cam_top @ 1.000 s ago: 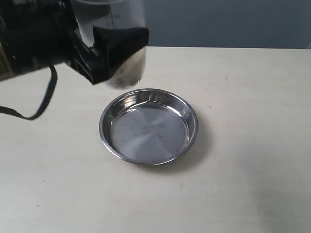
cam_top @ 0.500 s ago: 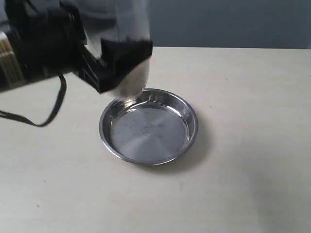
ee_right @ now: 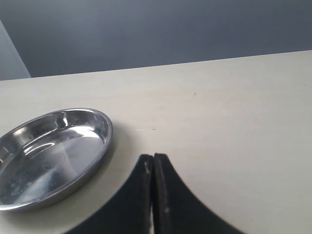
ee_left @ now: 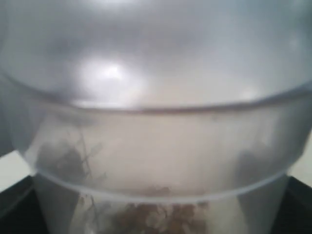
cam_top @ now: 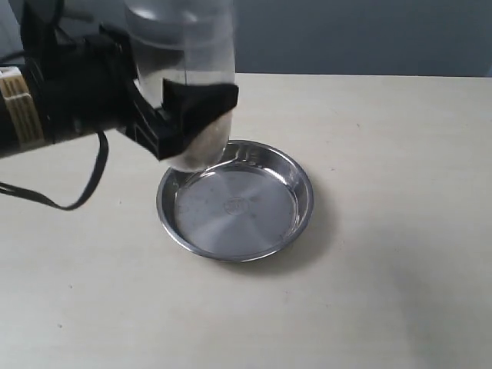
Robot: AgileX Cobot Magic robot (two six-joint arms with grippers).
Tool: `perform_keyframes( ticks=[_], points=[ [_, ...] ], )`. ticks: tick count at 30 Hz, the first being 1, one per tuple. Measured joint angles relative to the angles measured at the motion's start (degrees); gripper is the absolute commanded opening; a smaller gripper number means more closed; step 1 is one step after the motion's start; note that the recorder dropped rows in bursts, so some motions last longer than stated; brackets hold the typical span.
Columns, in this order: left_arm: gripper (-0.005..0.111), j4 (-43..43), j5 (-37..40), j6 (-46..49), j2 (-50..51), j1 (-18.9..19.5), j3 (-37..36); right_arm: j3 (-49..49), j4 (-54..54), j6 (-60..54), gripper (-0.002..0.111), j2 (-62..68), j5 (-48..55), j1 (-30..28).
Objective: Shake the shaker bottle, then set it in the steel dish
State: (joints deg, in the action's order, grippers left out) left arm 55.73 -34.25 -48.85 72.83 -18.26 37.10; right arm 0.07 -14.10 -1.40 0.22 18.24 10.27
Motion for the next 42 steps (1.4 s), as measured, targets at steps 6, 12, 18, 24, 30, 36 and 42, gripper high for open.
perform_keyframes(
  ticks=[6, 12, 18, 24, 30, 36, 42],
  points=[
    [0.0, -2.17, -5.51, 4.77, 6.95, 0.0, -0.65, 0.0, 0.0, 0.0, -0.001, 0.0, 0.0, 0.0],
    [0.0, -10.22, -12.29, 13.41, 16.25, 0.0, -0.65, 0.0, 0.0, 0.0, -0.001, 0.0, 0.0, 0.0],
    [0.0, -17.74, -12.81, 19.62, 20.93, 0.0, -0.65, 0.0, 0.0, 0.0, -0.001, 0.0, 0.0, 0.0],
    [0.0, -17.84, -14.78, 21.84, 23.51, 0.0, -0.65, 0.0, 0.0, -0.11, -0.001, 0.0, 0.0, 0.0],
    [0.0, -20.52, -19.12, 23.78, 29.08, 0.0, -0.65, 0.0, 0.0, -0.11, -0.001, 0.0, 0.0, 0.0],
    [0.0, -26.53, -26.35, 25.53, 35.9, 0.0, -0.54, 0.0, 0.0, -0.11, -0.001, 0.0, 0.0, 0.0],
    [0.0, -25.51, -29.64, 27.03, 40.86, 0.0, 0.15, 0.0, 0.0, -0.11, -0.001, 0.0, 0.0, 0.0]
  ],
)
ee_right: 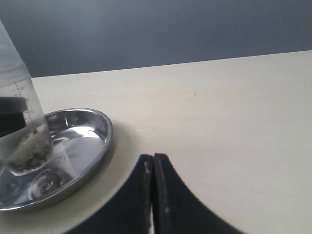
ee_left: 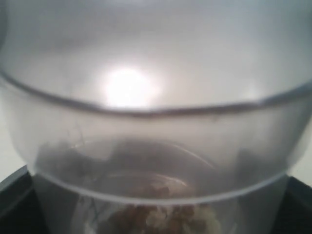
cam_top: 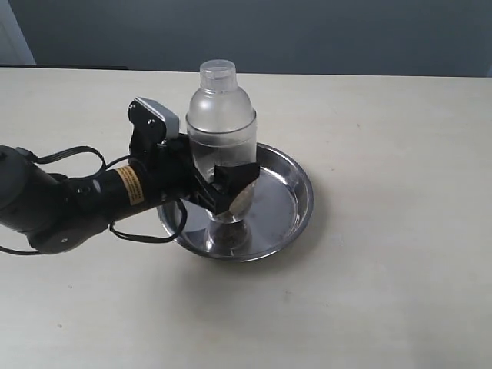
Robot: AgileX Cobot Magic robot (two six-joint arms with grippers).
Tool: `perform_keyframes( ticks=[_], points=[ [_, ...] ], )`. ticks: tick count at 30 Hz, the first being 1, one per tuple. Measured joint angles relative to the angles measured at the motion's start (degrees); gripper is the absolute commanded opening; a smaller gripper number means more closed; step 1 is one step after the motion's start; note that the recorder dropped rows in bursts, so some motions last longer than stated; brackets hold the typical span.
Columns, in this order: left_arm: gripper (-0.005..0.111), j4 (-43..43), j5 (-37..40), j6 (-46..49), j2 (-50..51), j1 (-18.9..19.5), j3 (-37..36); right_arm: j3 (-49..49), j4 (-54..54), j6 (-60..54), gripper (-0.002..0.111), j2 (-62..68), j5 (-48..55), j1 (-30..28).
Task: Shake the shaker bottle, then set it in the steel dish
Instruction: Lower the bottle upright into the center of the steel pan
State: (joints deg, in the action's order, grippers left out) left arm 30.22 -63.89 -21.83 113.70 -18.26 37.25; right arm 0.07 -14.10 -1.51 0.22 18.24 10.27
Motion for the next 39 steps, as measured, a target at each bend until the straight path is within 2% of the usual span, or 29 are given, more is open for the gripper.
perform_keyframes(
  ticks=[5, 11, 16, 23, 39],
  points=[
    [0.005, 0.05, -2.42, 3.17, 2.01, 0.0, 0.43, 0.0, 0.0, 0.0, -0.001, 0.0, 0.0, 0.0],
    [0.03, 0.05, -2.76, 4.28, 3.42, 0.0, 1.66, 0.0, 0.0, 0.0, -0.001, 0.0, 0.0, 0.0],
    [0.043, -0.39, -3.01, 4.28, 5.77, 0.0, 2.48, 0.0, 0.0, 0.0, -0.001, 0.0, 0.0, 0.0],
    [0.071, -0.86, -4.94, 4.28, 7.09, 0.0, 2.95, 0.0, 0.0, 0.0, -0.001, 0.0, 0.0, 0.0],
    [0.072, 1.07, -4.0, 7.37, 7.09, 0.0, 3.16, 0.0, 0.0, 0.0, -0.001, 0.0, 0.0, 0.0]
  ],
)
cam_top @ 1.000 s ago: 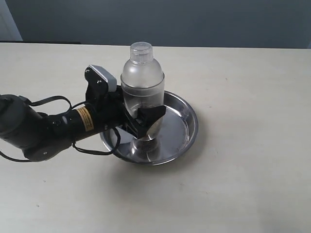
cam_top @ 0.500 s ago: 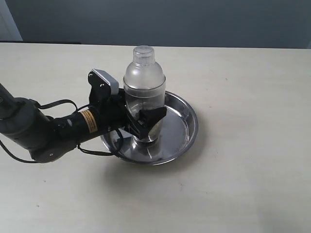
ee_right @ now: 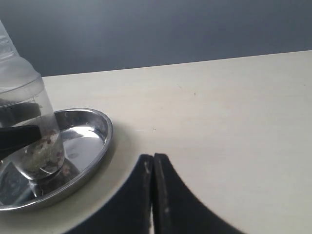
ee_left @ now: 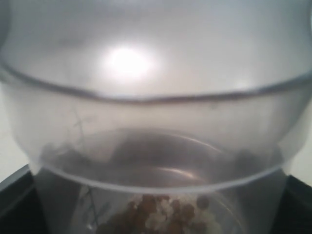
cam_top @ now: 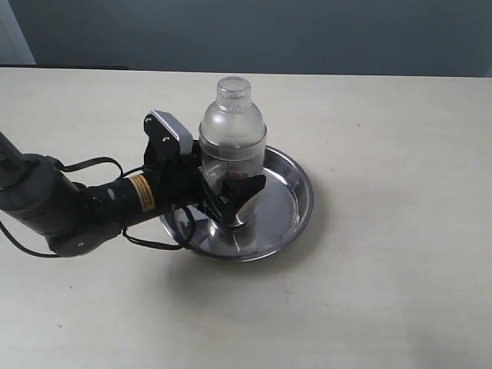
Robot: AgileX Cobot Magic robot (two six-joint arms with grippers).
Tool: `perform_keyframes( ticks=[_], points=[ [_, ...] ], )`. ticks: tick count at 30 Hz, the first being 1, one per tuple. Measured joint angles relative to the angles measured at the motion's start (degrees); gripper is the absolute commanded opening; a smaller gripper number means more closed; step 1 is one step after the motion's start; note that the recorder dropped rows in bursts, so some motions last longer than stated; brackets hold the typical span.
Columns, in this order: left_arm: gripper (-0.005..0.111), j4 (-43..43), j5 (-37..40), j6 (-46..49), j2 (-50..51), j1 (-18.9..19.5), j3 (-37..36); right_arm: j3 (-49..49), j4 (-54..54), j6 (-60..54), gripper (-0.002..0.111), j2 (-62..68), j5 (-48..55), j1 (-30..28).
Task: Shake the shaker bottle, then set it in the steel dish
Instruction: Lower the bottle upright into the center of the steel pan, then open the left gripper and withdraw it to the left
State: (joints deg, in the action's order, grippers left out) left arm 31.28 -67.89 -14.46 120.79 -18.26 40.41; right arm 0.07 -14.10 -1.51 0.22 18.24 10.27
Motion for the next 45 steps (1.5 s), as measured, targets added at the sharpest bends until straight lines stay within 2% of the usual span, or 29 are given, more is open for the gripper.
perform_keyframes(
  ticks=[10, 14, 16, 29, 38, 45],
  points=[
    [0.072, -1.33, -0.76, 0.15, 0.09, 0.0, 0.03, 0.0, 0.0, 0.11, -0.001, 0.0, 0.0, 0.0],
    [0.092, -1.33, -0.99, -0.3, 0.09, 0.0, -0.11, 0.0, 0.0, 0.11, -0.001, 0.0, 0.0, 0.0],
    [0.097, -1.33, -1.13, -1.49, 0.09, 0.0, -0.11, 0.0, 0.0, 0.11, -0.001, 0.0, 0.0, 0.0],
    [0.097, -0.01, -1.37, -2.22, 0.09, 0.11, -0.11, 0.0, 0.0, 0.11, -0.001, 0.0, 0.0, 0.0],
    [0.097, 6.73, -1.37, -4.01, -0.29, 3.88, -0.11, 0.0, 0.0, 0.11, -0.001, 0.0, 0.0, 0.0],
    [0.097, 16.27, -1.37, -8.71, -2.92, 8.06, -0.11, 0.0, 0.0, 0.11, -0.001, 0.0, 0.0, 0.0]
  ],
)
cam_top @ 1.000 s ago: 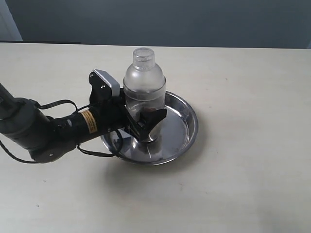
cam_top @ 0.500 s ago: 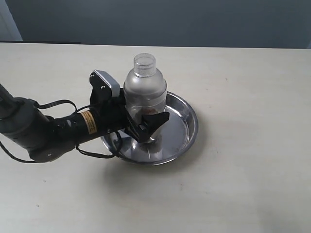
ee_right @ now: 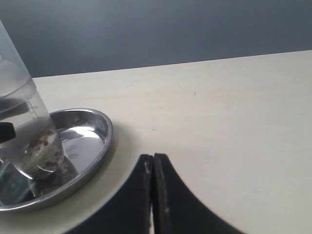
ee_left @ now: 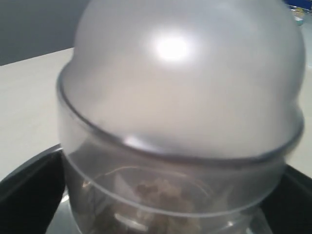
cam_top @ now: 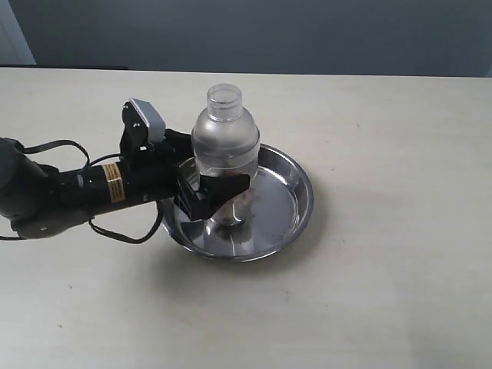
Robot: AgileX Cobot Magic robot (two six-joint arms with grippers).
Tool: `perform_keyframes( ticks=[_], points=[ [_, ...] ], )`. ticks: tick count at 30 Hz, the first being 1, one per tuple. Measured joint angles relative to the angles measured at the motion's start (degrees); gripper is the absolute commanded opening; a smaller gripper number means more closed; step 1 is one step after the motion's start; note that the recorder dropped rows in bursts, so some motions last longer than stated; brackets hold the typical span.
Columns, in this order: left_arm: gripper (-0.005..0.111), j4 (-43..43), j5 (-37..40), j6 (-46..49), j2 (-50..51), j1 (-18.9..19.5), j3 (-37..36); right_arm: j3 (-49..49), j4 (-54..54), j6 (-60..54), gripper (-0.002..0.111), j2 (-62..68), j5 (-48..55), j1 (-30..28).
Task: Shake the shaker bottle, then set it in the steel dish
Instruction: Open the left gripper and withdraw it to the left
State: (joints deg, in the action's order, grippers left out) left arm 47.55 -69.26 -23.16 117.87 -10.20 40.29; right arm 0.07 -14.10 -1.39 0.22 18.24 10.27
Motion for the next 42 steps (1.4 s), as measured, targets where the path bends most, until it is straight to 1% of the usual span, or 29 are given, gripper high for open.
perform_keyframes(
  ticks=[7, 13, 20, 22, 26, 31, 33, 35, 36, 39, 40, 41, 42],
  points=[
    [0.097, 7.38, 0.11, -2.07, -2.01, 2.03, 0.0, 0.0, 0.0, 0.0, -0.001, 0.0, 0.0, 0.0],
    [0.097, 9.85, 0.01, -2.57, -5.24, 3.97, 0.0, 0.0, 0.0, 0.0, -0.001, 0.0, 0.0, 0.0],
    [0.097, 12.56, -0.09, -4.51, -8.19, 8.87, -0.03, 0.0, 0.0, 0.0, -0.001, 0.0, 0.0, 0.0],
    [0.097, 14.82, -0.09, -7.18, -8.85, 11.0, -0.03, 0.0, 0.0, 0.0, -0.001, 0.0, 0.0, 0.0],
    [0.097, 18.73, -0.09, -12.3, -10.61, 13.81, -0.03, 0.0, 0.0, 0.0, -0.001, 0.0, 0.0, 0.0],
    [0.096, 22.27, -0.09, -14.12, -12.69, 14.59, -0.43, 0.0, 0.0, 0.0, -0.001, 0.0, 0.0, 0.0],
    [0.093, 22.53, -0.09, -14.24, -13.45, 14.59, -1.1, 0.0, 0.0, 0.0, -0.001, 0.0, 0.0, 0.0],
    [0.087, 22.41, -0.09, -14.33, -14.65, 14.7, -1.87, 0.0, 0.0, 0.0, -0.001, 0.0, 0.0, 0.0],
    [0.082, 22.01, -0.09, -14.33, -15.52, 14.82, -2.38, 0.0, 0.0, 0.0, -0.001, 0.0, 0.0, 0.0],
    [0.062, 20.17, -0.09, -14.37, -19.03, 16.87, -3.59, 0.0, 0.0, 0.0, -0.001, 0.0, 0.0, 0.0],
    [0.05, 19.6, -0.09, -14.37, -20.65, 18.01, -3.82, 0.0, 0.0, 0.0, -0.001, 0.0, 0.0, 0.0],
    [0.041, 19.22, -0.09, -14.91, -22.45, 19.33, -4.0, 0.0, 0.0, 0.0, -0.001, 0.0, 0.0, 0.0],
    [0.028, 18.99, -0.09, -15.95, -23.97, 20.43, -3.96, 0.0, 0.0, 0.0, -0.001, 0.0, 0.0, 0.0]
  ],
)
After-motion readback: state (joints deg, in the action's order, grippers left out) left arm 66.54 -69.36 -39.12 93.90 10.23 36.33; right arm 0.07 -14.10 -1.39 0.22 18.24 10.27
